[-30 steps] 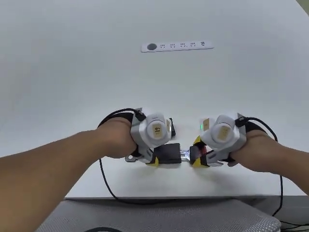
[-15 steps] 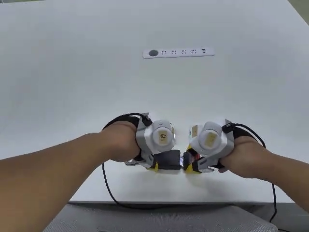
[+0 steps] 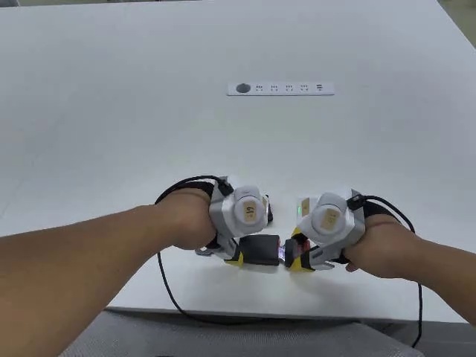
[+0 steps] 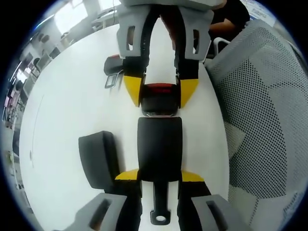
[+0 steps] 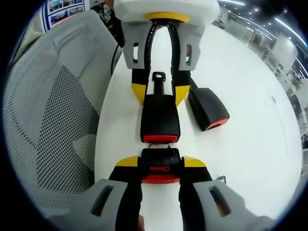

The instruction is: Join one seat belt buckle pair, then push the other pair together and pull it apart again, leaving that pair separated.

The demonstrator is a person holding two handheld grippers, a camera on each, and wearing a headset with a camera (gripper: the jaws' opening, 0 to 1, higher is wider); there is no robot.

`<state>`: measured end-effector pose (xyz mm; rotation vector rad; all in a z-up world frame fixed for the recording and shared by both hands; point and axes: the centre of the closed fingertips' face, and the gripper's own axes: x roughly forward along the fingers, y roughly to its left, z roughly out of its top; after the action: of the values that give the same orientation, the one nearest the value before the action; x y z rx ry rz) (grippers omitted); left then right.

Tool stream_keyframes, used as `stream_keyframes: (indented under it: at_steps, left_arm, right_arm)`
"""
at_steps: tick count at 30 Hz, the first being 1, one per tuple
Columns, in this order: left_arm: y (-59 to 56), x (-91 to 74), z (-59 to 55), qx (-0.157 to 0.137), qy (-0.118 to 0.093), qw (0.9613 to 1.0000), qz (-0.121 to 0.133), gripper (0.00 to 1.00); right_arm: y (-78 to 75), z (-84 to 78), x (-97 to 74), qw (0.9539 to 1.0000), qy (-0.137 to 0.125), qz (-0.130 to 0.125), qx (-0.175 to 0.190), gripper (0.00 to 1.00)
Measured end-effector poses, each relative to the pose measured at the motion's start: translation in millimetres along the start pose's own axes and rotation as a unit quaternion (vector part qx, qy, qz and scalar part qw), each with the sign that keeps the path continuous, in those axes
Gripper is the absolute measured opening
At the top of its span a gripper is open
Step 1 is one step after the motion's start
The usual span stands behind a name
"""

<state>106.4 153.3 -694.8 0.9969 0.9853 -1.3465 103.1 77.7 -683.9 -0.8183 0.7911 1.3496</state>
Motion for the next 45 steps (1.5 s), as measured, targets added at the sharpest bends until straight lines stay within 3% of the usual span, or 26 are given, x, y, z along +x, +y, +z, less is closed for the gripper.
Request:
stream_keyframes:
  at_steps: [10,13,16,18,22,26,28,31,36,39,42,45]
  left_arm:
    - [-0.5,-0.8,0.5,-0.012,0.002,0.9999,-0.001,0.29]
    - [-3.5,-1.3,3.0,0.002,0.008,1.0000,0.006,0.30]
    - [-2.6,-1.8,3.7,-0.040,-0.015,0.9990,0.012,0.31]
    - [-3.4,-7.1,0.6,-0.061,-0.032,0.9976,-0.002,0.31]
    - [5.6,-31.4,13.3,-0.085,-0.089,0.9923,0.012,0.33]
    - [24.9,-54.2,18.4,-0.098,-0.120,0.9876,0.028,0.34]
    - [34.0,-61.6,19.5,-0.099,-0.124,0.9865,0.039,0.34]
    - [50.5,-61.8,16.3,-0.098,-0.123,0.9863,0.051,0.34]
    - [64.9,-56.6,13.6,-0.104,-0.122,0.9852,0.061,0.34]
    - [71.0,-51.0,13.6,-0.099,-0.116,0.9863,0.062,0.35]
    - [75.4,-42.1,7.4,-0.082,-0.101,0.9900,0.054,0.35]
    - [78.4,-36.5,7.5,-0.086,-0.097,0.9903,0.049,0.35]
  right_arm:
    - [-4.1,-1.2,5.1,1.0000,0.005,-0.001,0.004,0.29]
    - [-2.7,-0.6,2.1,0.9999,0.002,0.001,0.010,0.31]
    - [-0.8,-1.3,1.9,1.0000,-0.002,0.001,0.005,0.31]
    - [-0.6,-0.6,-3.4,0.9998,-0.009,-0.002,0.015,0.33]
    - [-9.3,0.5,-17.0,0.9989,-0.032,-0.013,0.032,0.42]
    - [-21.0,1.7,-33.5,0.9973,-0.050,-0.019,0.050,0.41]
    - [-31.6,-1.8,-38.7,0.9966,-0.056,-0.025,0.056,0.41]
    - [-46.1,-8.1,-47.6,0.9963,-0.054,-0.039,0.055,0.40]
    - [-63.4,-28.8,-54.7,0.9966,-0.037,-0.054,0.051,0.39]
    - [-70.6,-45.1,-57.8,0.9965,-0.025,-0.059,0.054,0.39]
    - [-79.0,-62.1,-54.2,0.9966,-0.010,-0.060,0.055,0.38]
    - [-81.2,-68.9,-56.2,0.9967,-0.001,-0.059,0.056,0.38]
